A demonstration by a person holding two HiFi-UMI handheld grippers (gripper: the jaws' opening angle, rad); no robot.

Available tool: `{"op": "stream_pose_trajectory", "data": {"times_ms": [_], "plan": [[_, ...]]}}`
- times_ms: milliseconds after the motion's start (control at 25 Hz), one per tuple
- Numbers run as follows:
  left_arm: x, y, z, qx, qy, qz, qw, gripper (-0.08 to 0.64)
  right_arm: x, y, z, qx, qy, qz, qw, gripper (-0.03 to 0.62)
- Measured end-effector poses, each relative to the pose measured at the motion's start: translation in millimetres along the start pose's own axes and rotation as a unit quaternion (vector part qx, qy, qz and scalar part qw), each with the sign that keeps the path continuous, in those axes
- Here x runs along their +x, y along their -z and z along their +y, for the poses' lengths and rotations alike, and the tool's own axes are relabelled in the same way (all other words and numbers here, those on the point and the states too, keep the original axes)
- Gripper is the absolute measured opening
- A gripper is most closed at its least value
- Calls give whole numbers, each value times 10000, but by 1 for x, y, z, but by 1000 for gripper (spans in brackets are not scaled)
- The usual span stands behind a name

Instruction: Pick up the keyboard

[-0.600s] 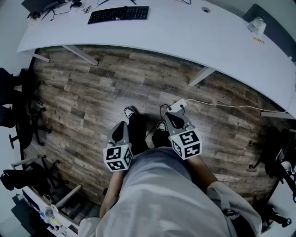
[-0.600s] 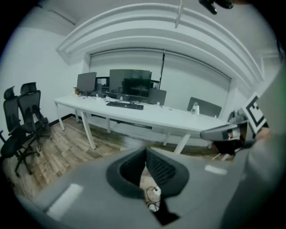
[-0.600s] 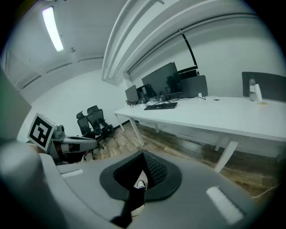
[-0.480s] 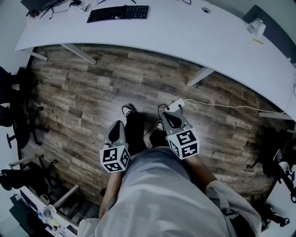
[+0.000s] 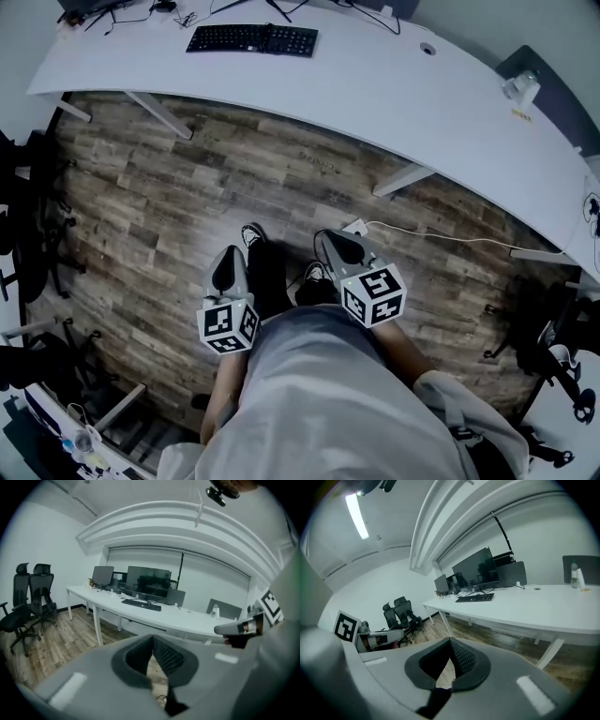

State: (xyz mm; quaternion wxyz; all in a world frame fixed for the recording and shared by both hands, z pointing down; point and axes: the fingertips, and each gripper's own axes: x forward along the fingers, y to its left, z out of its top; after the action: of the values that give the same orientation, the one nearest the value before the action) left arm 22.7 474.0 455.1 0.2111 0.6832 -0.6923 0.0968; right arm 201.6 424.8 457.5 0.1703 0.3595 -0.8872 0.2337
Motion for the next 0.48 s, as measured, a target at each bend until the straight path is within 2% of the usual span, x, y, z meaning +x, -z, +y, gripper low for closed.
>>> {"op": "stream_pose_trajectory", "data": {"times_ms": [120,320,480], "plan": [[11,-14,16,58,-41,-42,10000,0,17,-21,7,74,-169,-169,9997,0],[38,-38,52,-51,26,-42,10000,0,50,-68,28,-117,-402,-627,9972,-2],[63,-56,84,-186,193,-12,9996,0,91,-94,40,-256,-383,-623,9970,-3]]}}
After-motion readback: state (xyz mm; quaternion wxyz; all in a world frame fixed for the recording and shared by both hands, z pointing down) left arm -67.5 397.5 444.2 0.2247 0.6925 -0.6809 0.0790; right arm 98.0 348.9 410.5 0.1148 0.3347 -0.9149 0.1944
